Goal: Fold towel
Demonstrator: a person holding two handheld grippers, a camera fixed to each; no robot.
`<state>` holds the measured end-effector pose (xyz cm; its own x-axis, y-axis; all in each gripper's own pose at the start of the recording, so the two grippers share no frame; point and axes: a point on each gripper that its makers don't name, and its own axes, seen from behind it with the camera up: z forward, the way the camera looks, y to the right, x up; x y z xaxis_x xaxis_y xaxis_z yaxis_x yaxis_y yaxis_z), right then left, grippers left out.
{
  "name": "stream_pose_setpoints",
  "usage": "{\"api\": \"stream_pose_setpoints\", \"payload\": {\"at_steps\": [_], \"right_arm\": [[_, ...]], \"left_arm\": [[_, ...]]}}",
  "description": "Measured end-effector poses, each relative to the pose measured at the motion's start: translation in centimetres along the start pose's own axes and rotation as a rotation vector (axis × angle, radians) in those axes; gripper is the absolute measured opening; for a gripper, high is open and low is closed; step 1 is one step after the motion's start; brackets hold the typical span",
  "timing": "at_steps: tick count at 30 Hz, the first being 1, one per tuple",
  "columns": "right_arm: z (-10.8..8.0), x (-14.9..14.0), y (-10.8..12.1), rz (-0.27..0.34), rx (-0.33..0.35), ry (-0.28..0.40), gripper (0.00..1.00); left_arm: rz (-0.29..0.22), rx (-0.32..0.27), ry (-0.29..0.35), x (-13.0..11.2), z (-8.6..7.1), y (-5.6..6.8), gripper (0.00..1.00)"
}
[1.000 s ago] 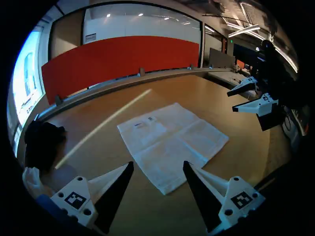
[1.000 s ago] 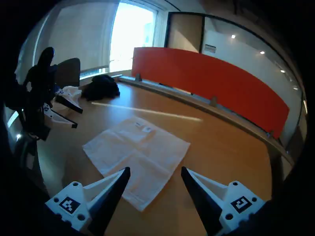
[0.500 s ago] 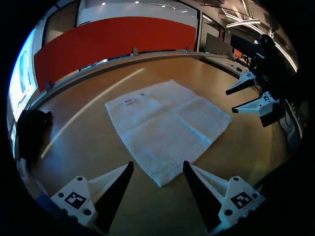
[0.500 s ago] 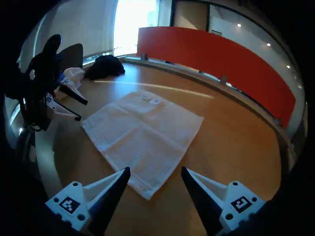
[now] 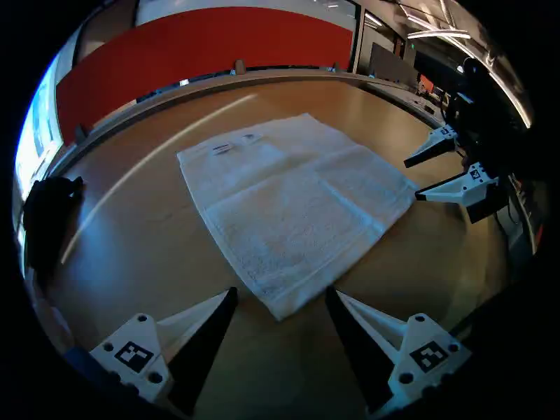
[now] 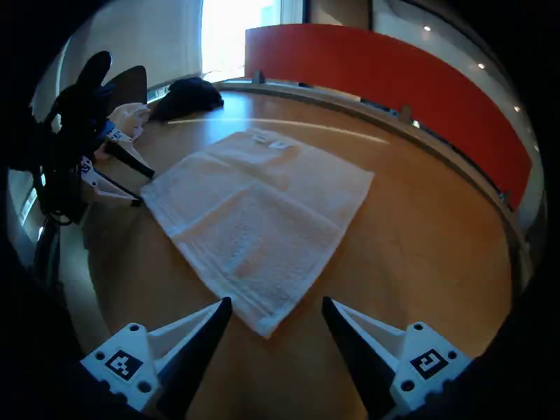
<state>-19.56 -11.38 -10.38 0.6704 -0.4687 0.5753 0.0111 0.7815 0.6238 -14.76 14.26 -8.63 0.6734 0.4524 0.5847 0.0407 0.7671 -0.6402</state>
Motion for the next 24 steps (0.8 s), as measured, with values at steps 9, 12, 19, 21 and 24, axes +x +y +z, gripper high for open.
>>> {"api": "stream_pose_setpoints", "payload": {"at_steps": [9, 12, 19, 21, 24], "right_arm": [[0.47, -0.75, -0.44, 0.005, 0.029, -0.011, 0.93], [0.44, -0.78, -0.46, 0.007, 0.032, -0.008, 0.91], [0.40, -0.80, -0.68, 0.002, 0.039, -0.013, 0.74], [0.40, -0.80, -0.76, 0.002, 0.040, -0.016, 0.68], [0.40, -0.77, -0.83, 0.004, 0.041, -0.021, 0.60]], "left_arm": [[0.041, 0.010, 0.001, -0.32, 0.12, 0.12, 0.93], [0.056, 0.023, -0.002, -0.35, 0.18, 0.14, 0.93], [0.023, 0.052, -0.008, -0.20, 0.19, -0.13, 0.88], [0.021, 0.057, -0.010, -0.19, 0.21, -0.17, 0.85], [0.019, 0.062, -0.011, -0.12, 0.26, -0.22, 0.80]]}}
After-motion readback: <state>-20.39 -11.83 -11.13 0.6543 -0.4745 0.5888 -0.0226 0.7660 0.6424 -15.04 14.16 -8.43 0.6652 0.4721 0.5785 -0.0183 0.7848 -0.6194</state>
